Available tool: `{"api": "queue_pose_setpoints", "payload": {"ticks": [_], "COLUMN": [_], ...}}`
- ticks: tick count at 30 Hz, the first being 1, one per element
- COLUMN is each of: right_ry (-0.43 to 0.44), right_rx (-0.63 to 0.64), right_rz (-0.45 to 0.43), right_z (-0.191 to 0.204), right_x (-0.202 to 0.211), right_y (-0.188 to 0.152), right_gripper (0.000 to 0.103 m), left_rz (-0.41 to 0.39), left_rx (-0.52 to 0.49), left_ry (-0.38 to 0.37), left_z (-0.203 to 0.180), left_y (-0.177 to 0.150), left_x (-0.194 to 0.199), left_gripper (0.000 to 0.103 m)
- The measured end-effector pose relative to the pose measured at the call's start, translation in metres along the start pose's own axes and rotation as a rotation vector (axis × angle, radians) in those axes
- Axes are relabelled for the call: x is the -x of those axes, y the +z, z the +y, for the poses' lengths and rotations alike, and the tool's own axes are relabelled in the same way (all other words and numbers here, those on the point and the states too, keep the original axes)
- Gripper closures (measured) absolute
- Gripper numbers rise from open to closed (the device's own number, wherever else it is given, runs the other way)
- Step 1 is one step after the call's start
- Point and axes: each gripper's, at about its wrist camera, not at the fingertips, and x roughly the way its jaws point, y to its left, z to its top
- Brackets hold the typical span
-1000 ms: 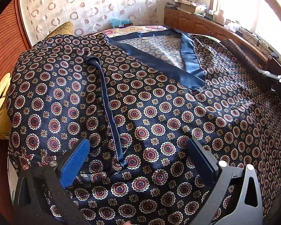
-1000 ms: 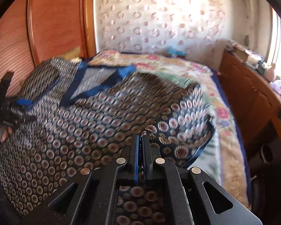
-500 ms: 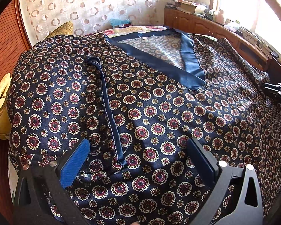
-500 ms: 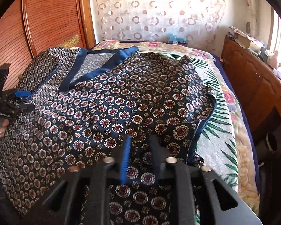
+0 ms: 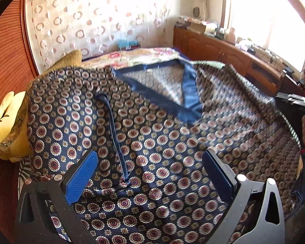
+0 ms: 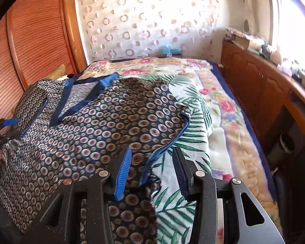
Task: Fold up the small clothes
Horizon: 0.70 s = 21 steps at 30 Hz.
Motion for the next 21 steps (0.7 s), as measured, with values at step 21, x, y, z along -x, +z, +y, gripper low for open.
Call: {"api": "queue_pose_setpoints", "payload": {"ticks": [21], "right_ry": [0.015], "right_rx": [-0.007], "right_rz": [0.072], "right_z": [-0.008], "right_x": [-0.048], "right_y": [0.036], "right_gripper": [0.093], "left_rz": [-0.032], "left_rx": [0.052], "left_ry": [-0.025], "left_z": [0.0], "left_y": [-0.006], "left_x": [0.011], "left_gripper": [0.0]}}
